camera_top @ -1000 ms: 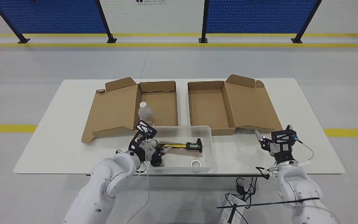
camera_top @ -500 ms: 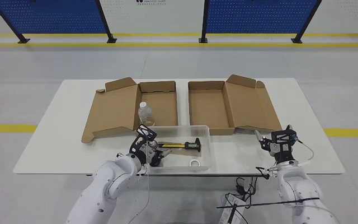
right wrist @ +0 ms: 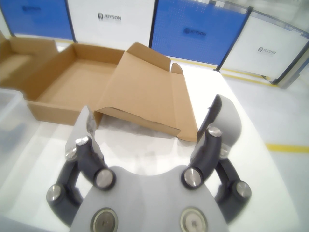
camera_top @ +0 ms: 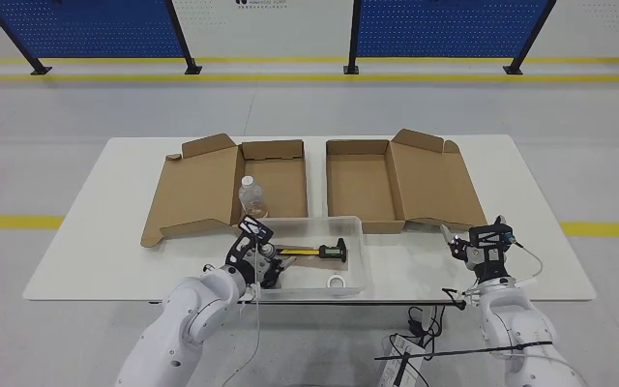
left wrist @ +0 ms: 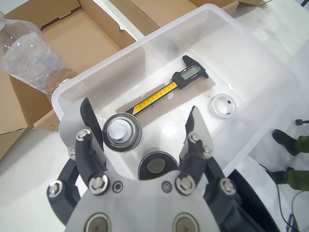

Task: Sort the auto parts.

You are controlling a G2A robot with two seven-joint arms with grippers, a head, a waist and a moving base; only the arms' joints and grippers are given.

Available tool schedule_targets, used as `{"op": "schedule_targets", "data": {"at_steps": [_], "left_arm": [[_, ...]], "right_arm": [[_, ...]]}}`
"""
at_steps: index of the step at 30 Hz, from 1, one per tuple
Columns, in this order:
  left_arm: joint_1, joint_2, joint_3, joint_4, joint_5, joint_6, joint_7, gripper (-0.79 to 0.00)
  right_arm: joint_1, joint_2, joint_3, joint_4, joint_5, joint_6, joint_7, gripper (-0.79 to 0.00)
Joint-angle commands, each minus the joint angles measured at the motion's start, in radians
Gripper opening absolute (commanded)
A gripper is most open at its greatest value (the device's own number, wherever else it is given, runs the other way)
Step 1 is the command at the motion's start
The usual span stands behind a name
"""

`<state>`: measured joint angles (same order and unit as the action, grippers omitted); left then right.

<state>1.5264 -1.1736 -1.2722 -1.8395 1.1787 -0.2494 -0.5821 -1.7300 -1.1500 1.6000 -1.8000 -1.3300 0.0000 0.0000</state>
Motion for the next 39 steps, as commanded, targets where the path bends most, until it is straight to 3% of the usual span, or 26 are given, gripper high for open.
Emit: {"op": "schedule_targets", "data": {"at_steps": [1, 10, 11, 14, 18, 33, 39], "left_arm": [[-0.001, 0.000, 0.003, 0.000, -0.004, -0.004, -0.003, -0.237], [-0.010, 0.002, 0.013, 0.013, -0.003, -0.014, -0.011, -0.182], [-0.012, 0.002, 0.014, 0.016, -0.001, -0.014, -0.013, -0.129], [-0.016, 0.003, 0.016, 0.020, 0.011, -0.014, -0.013, -0.092], [-0.019, 0.004, 0.018, 0.024, 0.023, -0.012, -0.018, -0.086], [-0.029, 0.010, 0.005, 0.006, 0.058, 0.012, -0.085, -0.120], [-0.034, 0.010, 0.002, -0.002, 0.035, 0.025, -0.126, -0.240]], "right_arm": [[0.000, 0.000, 0.000, 0.000, 0.000, 0.000, 0.000, 0.000], [0.000, 0.000, 0.000, 0.000, 0.000, 0.000, 0.000, 0.000], [0.000, 0.000, 0.000, 0.000, 0.000, 0.000, 0.000, 0.000], [0.000, 0.000, 0.000, 0.000, 0.000, 0.000, 0.000, 0.000], [0.000, 0.000, 0.000, 0.000, 0.000, 0.000, 0.000, 0.000], [0.000, 0.000, 0.000, 0.000, 0.000, 0.000, 0.000, 0.000], [0.000, 0.000, 0.000, 0.000, 0.000, 0.000, 0.000, 0.000]]}}
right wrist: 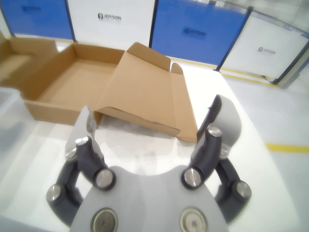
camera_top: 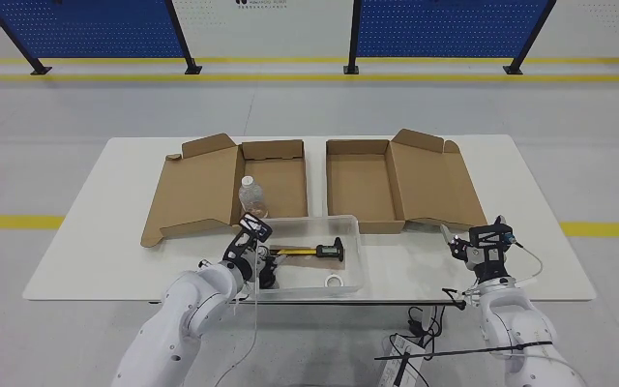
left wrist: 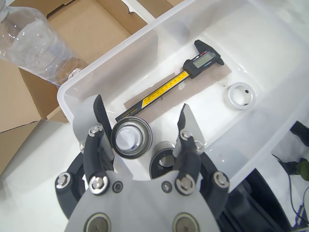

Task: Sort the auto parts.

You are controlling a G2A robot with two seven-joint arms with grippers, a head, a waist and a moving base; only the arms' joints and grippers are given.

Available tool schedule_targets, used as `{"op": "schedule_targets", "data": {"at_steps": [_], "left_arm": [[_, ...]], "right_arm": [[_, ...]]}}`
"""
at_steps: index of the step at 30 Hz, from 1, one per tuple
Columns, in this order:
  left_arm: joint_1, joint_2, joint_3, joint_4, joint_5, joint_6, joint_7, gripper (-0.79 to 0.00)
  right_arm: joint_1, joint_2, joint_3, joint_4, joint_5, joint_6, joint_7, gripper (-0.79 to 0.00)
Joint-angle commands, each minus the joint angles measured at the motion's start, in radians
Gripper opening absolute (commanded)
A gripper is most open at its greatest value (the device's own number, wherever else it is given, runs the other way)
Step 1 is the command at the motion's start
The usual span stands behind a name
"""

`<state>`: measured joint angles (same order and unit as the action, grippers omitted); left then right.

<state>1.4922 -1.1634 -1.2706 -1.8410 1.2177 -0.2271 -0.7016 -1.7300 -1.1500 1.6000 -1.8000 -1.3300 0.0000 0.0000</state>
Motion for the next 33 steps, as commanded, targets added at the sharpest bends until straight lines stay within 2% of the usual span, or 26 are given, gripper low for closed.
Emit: {"op": "schedule_targets", "data": {"at_steps": [1, 3, 6, 11, 13, 19, 20, 26, 29, 33], "left_arm": [[-0.001, 0.000, 0.000, -0.001, -0.010, 0.006, -0.015, -0.249], [-0.004, 0.000, 0.002, 0.001, -0.007, 0.005, -0.025, -0.265], [-0.008, 0.002, 0.003, 0.010, 0.009, 0.004, -0.034, -0.237], [-0.014, 0.002, 0.007, 0.018, 0.012, 0.001, -0.039, -0.237], [-0.016, 0.003, 0.008, 0.018, 0.011, -0.002, -0.043, -0.280], [-0.017, 0.003, 0.012, 0.023, 0.007, -0.001, -0.054, -0.336], [-0.017, 0.003, 0.012, 0.023, 0.008, -0.001, -0.054, -0.379], [-0.018, 0.004, 0.016, 0.028, 0.010, -0.002, -0.051, -0.502], [-0.019, 0.004, 0.017, 0.029, 0.009, -0.002, -0.047, -0.785], [-0.016, 0.005, 0.018, 0.023, 0.007, -0.003, -0.036, -0.785]], "right_arm": [[0.000, 0.000, 0.000, 0.000, 0.000, 0.000, 0.000, 0.000], [0.000, 0.000, 0.000, 0.000, 0.000, 0.000, 0.000, 0.000], [0.000, 0.000, 0.000, 0.000, 0.000, 0.000, 0.000, 0.000], [0.000, 0.000, 0.000, 0.000, 0.000, 0.000, 0.000, 0.000], [0.000, 0.000, 0.000, 0.000, 0.000, 0.000, 0.000, 0.000], [0.000, 0.000, 0.000, 0.000, 0.000, 0.000, 0.000, 0.000], [0.000, 0.000, 0.000, 0.000, 0.000, 0.000, 0.000, 0.000], [0.000, 0.000, 0.000, 0.000, 0.000, 0.000, 0.000, 0.000], [0.000, 0.000, 0.000, 0.000, 0.000, 0.000, 0.000, 0.000], [0.000, 0.000, 0.000, 0.000, 0.000, 0.000, 0.000, 0.000]]}}
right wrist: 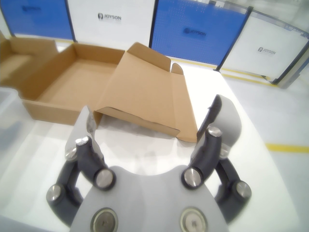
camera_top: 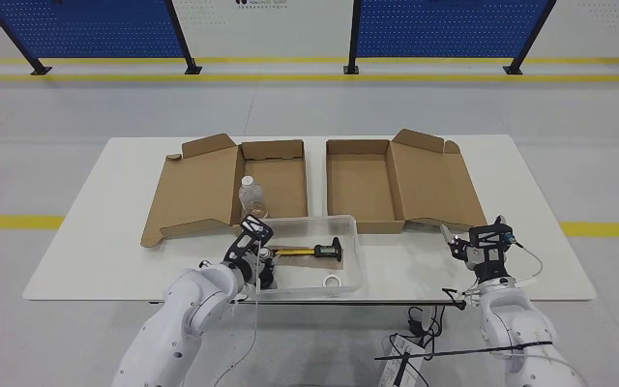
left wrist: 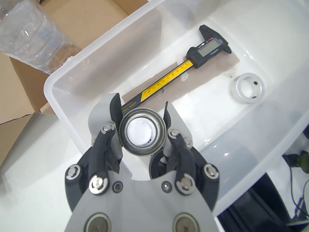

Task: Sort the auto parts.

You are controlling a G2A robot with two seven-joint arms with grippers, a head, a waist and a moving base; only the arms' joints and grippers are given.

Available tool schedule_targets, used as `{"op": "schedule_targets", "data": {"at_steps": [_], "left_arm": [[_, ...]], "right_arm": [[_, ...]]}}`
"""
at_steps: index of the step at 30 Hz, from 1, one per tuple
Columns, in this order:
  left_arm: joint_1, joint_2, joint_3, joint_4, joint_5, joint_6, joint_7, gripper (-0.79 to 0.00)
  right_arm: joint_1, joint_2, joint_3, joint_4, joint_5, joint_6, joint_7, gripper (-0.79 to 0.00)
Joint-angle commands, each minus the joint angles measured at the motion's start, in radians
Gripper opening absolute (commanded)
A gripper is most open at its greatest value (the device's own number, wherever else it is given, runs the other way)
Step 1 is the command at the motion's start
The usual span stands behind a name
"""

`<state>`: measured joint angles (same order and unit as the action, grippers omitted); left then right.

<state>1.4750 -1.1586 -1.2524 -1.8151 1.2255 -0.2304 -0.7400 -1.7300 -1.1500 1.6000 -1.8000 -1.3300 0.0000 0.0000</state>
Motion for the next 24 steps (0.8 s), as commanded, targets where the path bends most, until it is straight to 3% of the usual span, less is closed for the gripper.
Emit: {"op": "schedule_targets", "data": {"at_steps": [1, 15, 24], "left_arm": [[0.001, 0.000, 0.001, -0.007, -0.003, -0.003, 0.006, -0.785], [0.005, 0.004, -0.013, -0.109, -0.070, -0.038, 0.034, -0.785], [0.006, 0.003, -0.027, -0.221, -0.264, -0.067, 0.023, -0.785]], "right_arm": [[0.000, 0.000, 0.000, 0.000, 0.000, 0.000, 0.000, 0.000], [0.000, 0.000, 0.000, 0.000, 0.000, 0.000, 0.000, 0.000], [0.000, 0.000, 0.000, 0.000, 0.000, 0.000, 0.000, 0.000]]}}
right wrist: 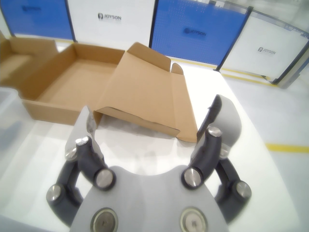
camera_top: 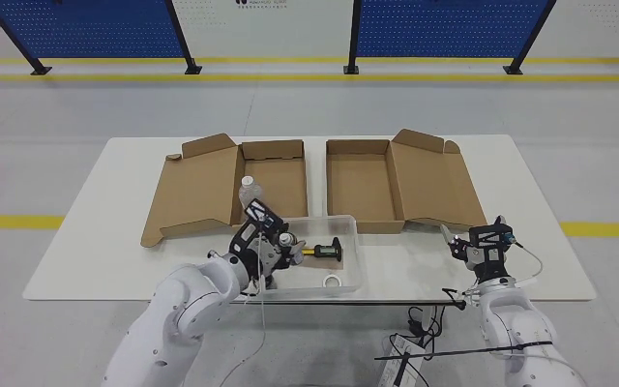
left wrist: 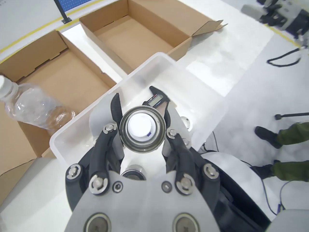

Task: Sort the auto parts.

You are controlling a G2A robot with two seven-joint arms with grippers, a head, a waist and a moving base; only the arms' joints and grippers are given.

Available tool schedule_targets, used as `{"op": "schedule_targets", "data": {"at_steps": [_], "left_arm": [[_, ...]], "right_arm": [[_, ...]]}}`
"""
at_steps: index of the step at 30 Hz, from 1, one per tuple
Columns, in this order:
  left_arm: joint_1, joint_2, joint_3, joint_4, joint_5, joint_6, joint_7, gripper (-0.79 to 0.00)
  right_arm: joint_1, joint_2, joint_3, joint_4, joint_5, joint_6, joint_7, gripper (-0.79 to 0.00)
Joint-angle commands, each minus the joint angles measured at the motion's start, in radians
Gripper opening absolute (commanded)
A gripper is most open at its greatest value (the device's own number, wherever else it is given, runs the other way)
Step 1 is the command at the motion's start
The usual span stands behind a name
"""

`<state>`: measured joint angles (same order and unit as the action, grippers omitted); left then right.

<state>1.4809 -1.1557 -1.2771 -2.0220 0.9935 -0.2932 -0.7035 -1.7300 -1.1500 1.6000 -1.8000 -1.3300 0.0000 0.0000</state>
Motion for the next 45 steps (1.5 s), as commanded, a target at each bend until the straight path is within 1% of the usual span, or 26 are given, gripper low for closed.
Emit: {"op": "schedule_targets", "data": {"at_steps": [1, 11, 14, 19, 27, 41, 45], "left_arm": [[0.000, 0.001, -0.005, -0.027, -0.060, -0.010, -0.030, -0.785], [-0.016, 0.013, -0.045, -0.147, -0.396, -0.055, -0.195, -0.785], [-0.023, 0.017, -0.053, -0.169, -0.497, -0.063, -0.235, -0.785], [-0.032, 0.024, -0.067, -0.175, -0.615, -0.072, -0.273, -0.785], [-0.042, 0.034, -0.071, -0.168, -0.656, -0.073, -0.282, -0.785], [-0.059, 0.047, -0.055, -0.146, -0.647, -0.080, -0.265, -0.785], [-0.074, 0.049, -0.038, -0.134, -0.613, -0.086, -0.243, -0.785]], "right_arm": [[0.000, 0.000, 0.000, 0.000, 0.000, 0.000, 0.000, 0.000], [0.000, 0.000, 0.000, 0.000, 0.000, 0.000, 0.000, 0.000], [0.000, 0.000, 0.000, 0.000, 0.000, 0.000, 0.000, 0.000], [0.000, 0.000, 0.000, 0.000, 0.000, 0.000, 0.000, 0.000], [0.000, 0.000, 0.000, 0.000, 0.000, 0.000, 0.000, 0.000], [0.000, 0.000, 0.000, 0.000, 0.000, 0.000, 0.000, 0.000], [0.000, 0.000, 0.000, 0.000, 0.000, 0.000, 0.000, 0.000]]}}
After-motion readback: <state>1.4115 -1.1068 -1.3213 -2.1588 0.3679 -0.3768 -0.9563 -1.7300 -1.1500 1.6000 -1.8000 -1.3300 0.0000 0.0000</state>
